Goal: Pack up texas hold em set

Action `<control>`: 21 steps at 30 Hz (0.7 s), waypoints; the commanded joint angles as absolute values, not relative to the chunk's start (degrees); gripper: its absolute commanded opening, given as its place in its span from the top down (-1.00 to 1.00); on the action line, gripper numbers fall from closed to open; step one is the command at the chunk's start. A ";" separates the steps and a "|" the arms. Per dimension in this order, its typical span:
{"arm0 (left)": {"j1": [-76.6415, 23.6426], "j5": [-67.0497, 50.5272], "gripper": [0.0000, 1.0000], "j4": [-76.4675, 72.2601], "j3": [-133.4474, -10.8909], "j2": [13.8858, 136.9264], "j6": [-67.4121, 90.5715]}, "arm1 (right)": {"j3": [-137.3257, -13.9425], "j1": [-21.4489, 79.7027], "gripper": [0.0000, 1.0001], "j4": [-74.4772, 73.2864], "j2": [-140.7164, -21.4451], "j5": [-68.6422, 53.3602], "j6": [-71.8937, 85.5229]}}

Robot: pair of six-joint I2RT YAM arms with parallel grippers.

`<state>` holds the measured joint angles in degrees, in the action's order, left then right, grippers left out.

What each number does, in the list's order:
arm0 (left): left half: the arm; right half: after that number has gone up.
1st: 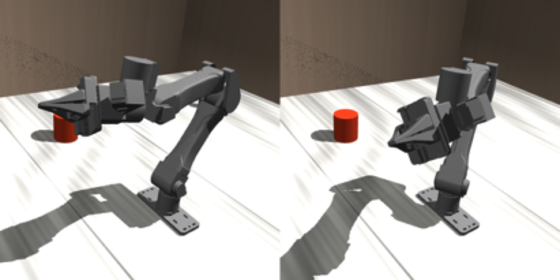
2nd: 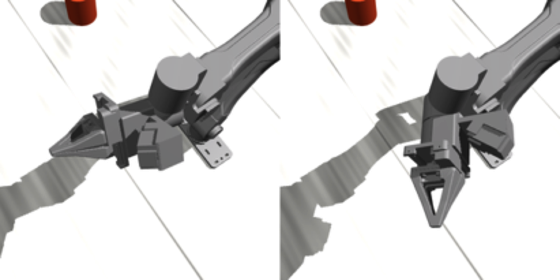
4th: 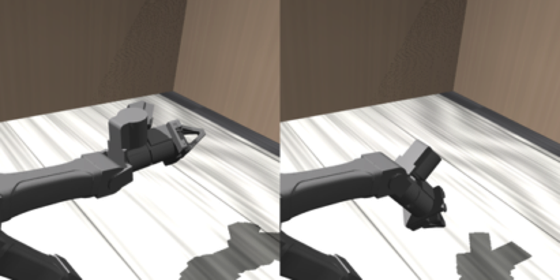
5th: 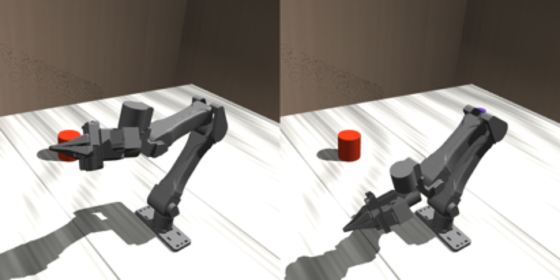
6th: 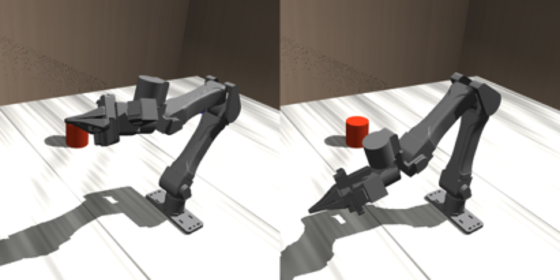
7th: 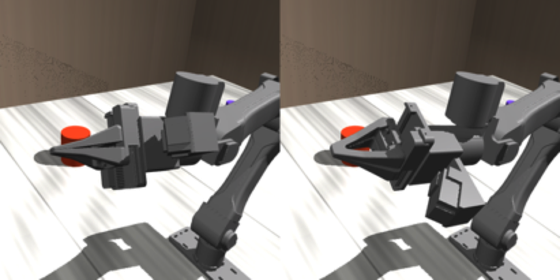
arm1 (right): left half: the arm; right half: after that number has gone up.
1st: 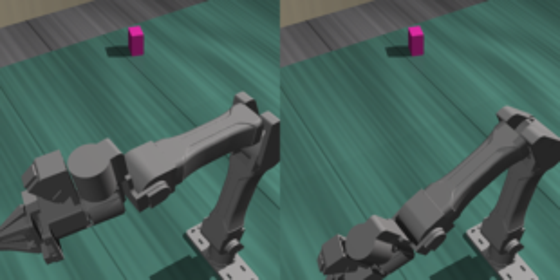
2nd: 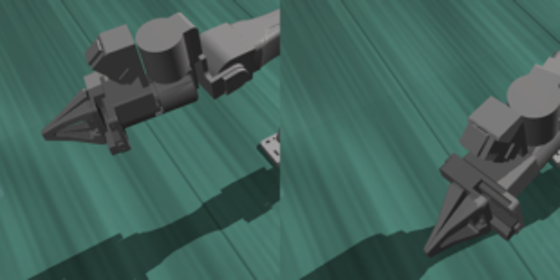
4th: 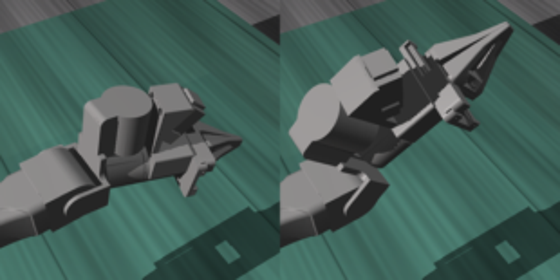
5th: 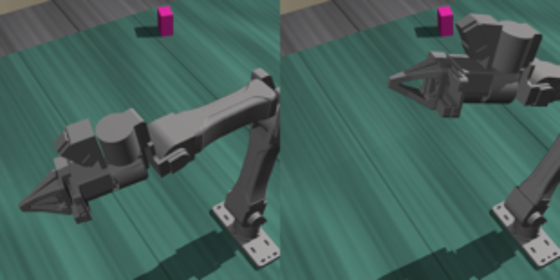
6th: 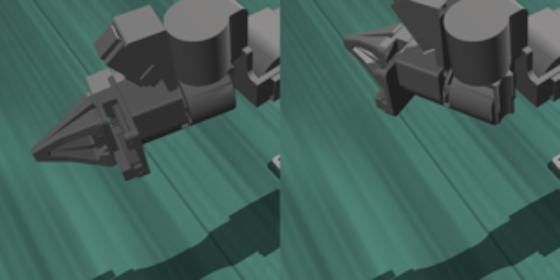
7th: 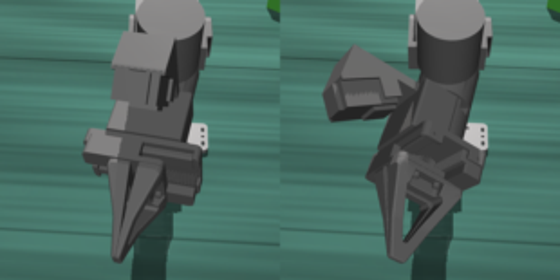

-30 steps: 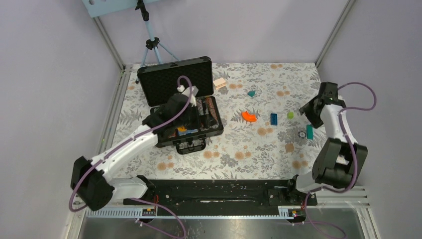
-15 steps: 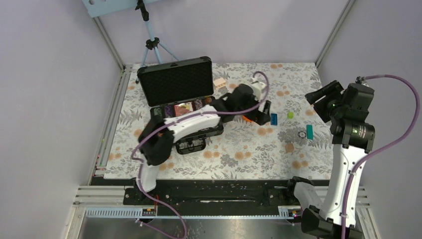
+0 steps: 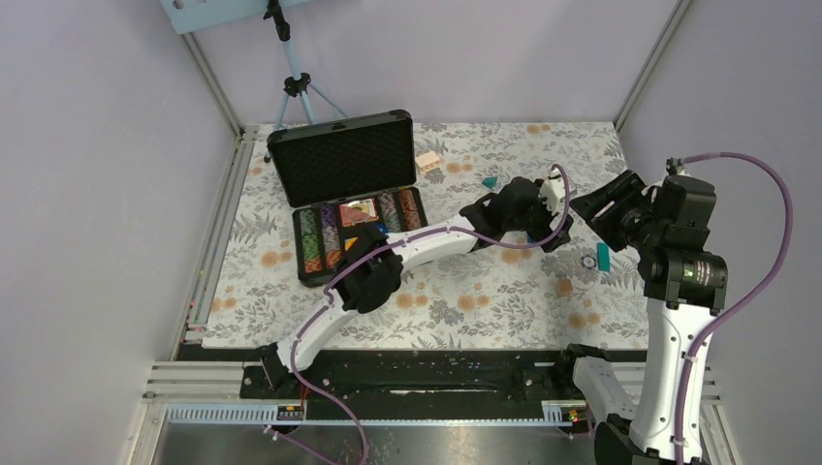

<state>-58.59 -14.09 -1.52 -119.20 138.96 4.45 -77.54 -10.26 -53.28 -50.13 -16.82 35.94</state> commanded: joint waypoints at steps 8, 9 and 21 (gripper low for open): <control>-58.03 -7.98 -0.76 -17.05 -92.05 118.82 7.16 | -68.49 -9.14 -0.32 -49.47 -55.85 -3.22 30.40; -57.67 -7.83 -0.76 -18.49 -88.02 116.61 7.61 | -67.38 -9.14 -0.33 -48.09 -56.83 -1.70 30.94; -55.77 -0.29 -0.77 -7.69 -67.27 88.23 5.36 | -58.75 -12.43 -0.22 -35.37 -74.68 12.86 34.11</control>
